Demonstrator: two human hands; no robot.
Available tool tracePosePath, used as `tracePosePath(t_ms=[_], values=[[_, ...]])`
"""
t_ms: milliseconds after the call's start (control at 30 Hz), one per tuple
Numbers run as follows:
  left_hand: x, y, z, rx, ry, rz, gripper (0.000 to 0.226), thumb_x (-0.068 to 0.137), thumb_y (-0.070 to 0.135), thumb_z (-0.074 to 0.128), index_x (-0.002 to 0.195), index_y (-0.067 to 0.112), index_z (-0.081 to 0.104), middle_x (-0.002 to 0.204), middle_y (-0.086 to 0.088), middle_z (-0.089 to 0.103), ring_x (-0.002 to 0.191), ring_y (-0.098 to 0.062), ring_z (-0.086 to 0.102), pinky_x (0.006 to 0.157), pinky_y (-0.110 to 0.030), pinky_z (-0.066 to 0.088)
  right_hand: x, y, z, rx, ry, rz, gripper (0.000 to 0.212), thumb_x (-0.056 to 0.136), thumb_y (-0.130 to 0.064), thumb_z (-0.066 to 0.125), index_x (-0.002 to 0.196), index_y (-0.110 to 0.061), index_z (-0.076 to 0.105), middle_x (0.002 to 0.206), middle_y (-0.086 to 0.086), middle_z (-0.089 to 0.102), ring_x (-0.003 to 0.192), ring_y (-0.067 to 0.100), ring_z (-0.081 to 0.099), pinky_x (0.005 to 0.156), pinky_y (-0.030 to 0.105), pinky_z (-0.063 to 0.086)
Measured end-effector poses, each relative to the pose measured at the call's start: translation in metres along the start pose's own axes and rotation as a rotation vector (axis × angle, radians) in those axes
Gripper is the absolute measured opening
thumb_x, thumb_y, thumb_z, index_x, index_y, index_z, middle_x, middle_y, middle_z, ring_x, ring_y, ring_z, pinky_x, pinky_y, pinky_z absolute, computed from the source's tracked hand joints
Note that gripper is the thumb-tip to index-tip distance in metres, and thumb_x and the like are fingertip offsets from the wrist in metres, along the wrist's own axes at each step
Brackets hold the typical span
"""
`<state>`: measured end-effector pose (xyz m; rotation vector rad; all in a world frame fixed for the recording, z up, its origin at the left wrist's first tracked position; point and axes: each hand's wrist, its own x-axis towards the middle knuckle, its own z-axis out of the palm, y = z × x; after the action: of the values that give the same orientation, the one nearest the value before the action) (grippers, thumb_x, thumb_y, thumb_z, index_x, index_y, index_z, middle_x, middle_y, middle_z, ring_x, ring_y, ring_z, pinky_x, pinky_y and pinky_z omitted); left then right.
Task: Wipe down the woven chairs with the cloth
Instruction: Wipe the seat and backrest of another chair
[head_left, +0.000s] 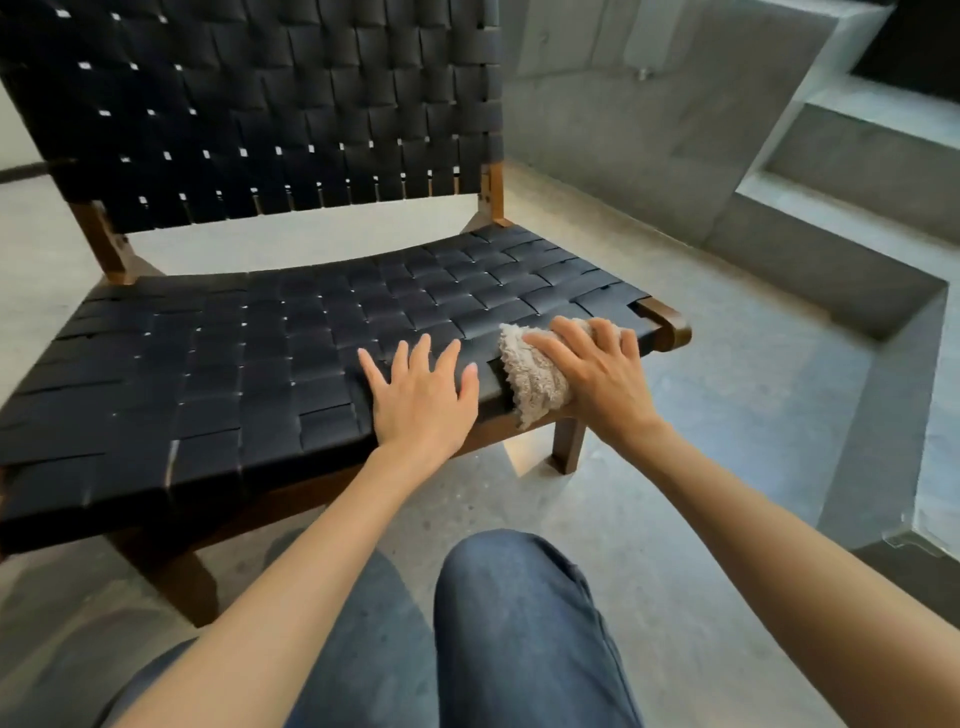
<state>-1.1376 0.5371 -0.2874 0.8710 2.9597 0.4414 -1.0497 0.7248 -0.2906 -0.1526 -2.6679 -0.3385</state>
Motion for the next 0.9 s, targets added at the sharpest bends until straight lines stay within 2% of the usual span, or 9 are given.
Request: tracePosePath(t_ms=[167,267,367,433,500,600,700,800,900], values=[[0.007,0.019,0.01,-0.002,0.024,0.097,0.051,0.099,0.049,0.015,0.148,0.037,0.023,0.156,0.0,0.022,0.145,-0.025,0.014,0.117,-0.047,0.008,-0.006,0.008,-0.006,0.03,0.014,0.0,0.085,0.066,-0.055,0.078,0.137,-0.037,0.036,0.126,0.002,0.052,0.105,0.023,0.033,0.082,0.038,0.03],[0.0,0.018,0.011,-0.015,0.065,0.096,0.051,0.099,0.049,0.017,0.147,0.036,0.026,0.155,-0.001,0.026,0.144,-0.024,0.017,0.117,-0.045,0.01,-0.025,0.034,-0.017,0.178,0.162,0.213,0.094,0.059,-0.07,0.072,0.139,-0.041,0.032,0.127,0.0,0.046,0.105,0.023,0.034,0.08,0.035,0.023],[0.0,0.03,0.009,-0.058,0.058,0.118,0.05,0.099,0.048,0.021,0.147,0.035,0.025,0.155,-0.002,0.025,0.145,-0.025,0.015,0.116,-0.047,0.01,-0.033,0.066,-0.021,0.281,0.233,0.51,0.11,0.048,-0.084,0.065,0.143,-0.045,0.024,0.142,0.003,0.032,0.114,0.028,0.03,0.085,0.035,0.019],[0.009,0.044,0.008,-0.051,0.062,0.147,0.049,0.1,0.046,0.023,0.147,0.035,0.025,0.156,-0.003,0.024,0.144,-0.025,0.016,0.116,-0.048,0.012,-0.026,0.079,-0.017,0.329,0.142,0.618,0.109,0.05,-0.087,0.059,0.144,-0.05,0.018,0.152,0.002,0.016,0.122,0.032,0.023,0.093,0.047,0.025],[0.018,0.053,0.008,-0.04,0.052,0.165,0.048,0.101,0.043,0.024,0.147,0.034,0.026,0.156,-0.004,0.023,0.145,-0.025,0.014,0.117,-0.048,0.012,-0.015,0.083,-0.006,0.359,-0.009,0.579,0.084,0.068,-0.082,0.047,0.143,-0.054,0.022,0.158,-0.002,0.005,0.13,0.036,0.017,0.1,0.056,0.026],[0.027,0.058,0.015,-0.035,0.009,0.155,0.048,0.101,0.043,0.021,0.148,0.034,0.024,0.156,-0.001,0.023,0.145,-0.023,0.015,0.117,-0.047,0.011,-0.001,0.091,0.008,0.395,0.025,0.443,0.049,0.089,-0.064,0.042,0.133,-0.045,0.051,0.156,-0.001,0.025,0.133,0.032,0.033,0.106,0.047,0.031],[0.026,0.057,0.022,0.032,0.045,0.14,0.049,0.1,0.043,0.016,0.148,0.036,0.023,0.154,0.001,0.028,0.144,-0.021,0.02,0.116,-0.049,0.012,0.005,0.098,0.018,0.514,0.203,0.492,0.03,0.09,-0.049,0.057,0.115,-0.036,0.068,0.137,-0.002,0.051,0.11,0.022,0.056,0.086,0.031,0.044],[0.024,0.061,0.026,0.065,0.083,0.122,0.049,0.099,0.041,0.016,0.147,0.035,0.025,0.153,0.0,0.031,0.143,-0.022,0.023,0.115,-0.05,0.014,0.005,0.08,0.032,0.65,0.439,0.826,0.025,0.088,-0.04,0.064,0.103,-0.022,0.071,0.118,0.001,0.059,0.095,0.019,0.059,0.079,0.034,0.051],[0.023,0.062,0.027,0.062,0.101,0.113,0.049,0.099,0.04,0.018,0.147,0.034,0.028,0.152,0.0,0.033,0.142,-0.022,0.025,0.115,-0.049,0.015,0.012,0.054,0.04,0.716,0.598,1.149,0.03,0.088,-0.042,0.061,0.108,-0.02,0.066,0.116,0.003,0.056,0.095,0.021,0.06,0.078,0.027,0.046]])
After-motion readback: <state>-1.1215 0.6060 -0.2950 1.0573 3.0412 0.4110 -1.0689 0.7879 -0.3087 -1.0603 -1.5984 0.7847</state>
